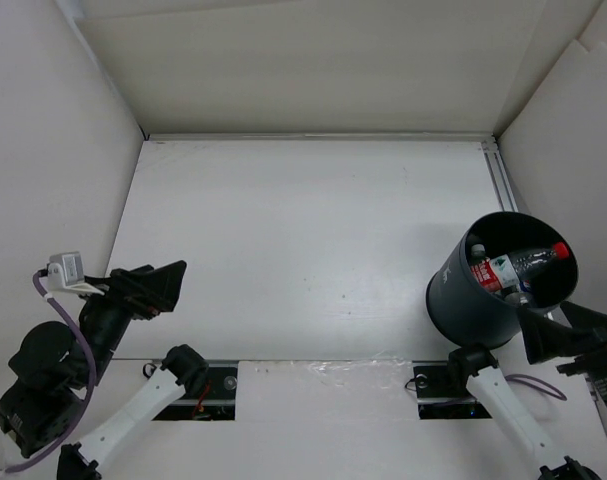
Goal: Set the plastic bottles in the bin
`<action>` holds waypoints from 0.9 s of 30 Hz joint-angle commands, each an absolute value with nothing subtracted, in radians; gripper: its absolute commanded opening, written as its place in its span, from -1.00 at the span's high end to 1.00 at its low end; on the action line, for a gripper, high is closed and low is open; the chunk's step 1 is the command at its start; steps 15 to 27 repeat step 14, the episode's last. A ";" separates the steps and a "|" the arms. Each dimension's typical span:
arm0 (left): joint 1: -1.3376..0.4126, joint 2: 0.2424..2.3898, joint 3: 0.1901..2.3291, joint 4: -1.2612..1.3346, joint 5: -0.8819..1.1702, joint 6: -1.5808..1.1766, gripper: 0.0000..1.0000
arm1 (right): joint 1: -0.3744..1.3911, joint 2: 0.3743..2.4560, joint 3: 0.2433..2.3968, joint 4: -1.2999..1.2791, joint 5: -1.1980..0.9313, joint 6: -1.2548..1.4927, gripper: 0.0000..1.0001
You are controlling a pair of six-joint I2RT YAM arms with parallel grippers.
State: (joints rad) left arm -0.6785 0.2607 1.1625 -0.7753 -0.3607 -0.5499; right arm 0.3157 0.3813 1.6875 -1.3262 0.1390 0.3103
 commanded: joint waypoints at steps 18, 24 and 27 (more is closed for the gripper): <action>-0.676 0.129 1.147 -0.885 -0.341 -0.580 -1.00 | 0.322 0.310 1.654 -1.381 0.054 0.314 -1.00; -0.676 0.129 1.147 -0.885 -0.341 -0.580 -1.00 | 0.322 0.310 1.654 -1.381 0.054 0.314 -1.00; -0.676 0.129 1.147 -0.885 -0.341 -0.580 -1.00 | 0.322 0.310 1.654 -1.381 0.054 0.314 -1.00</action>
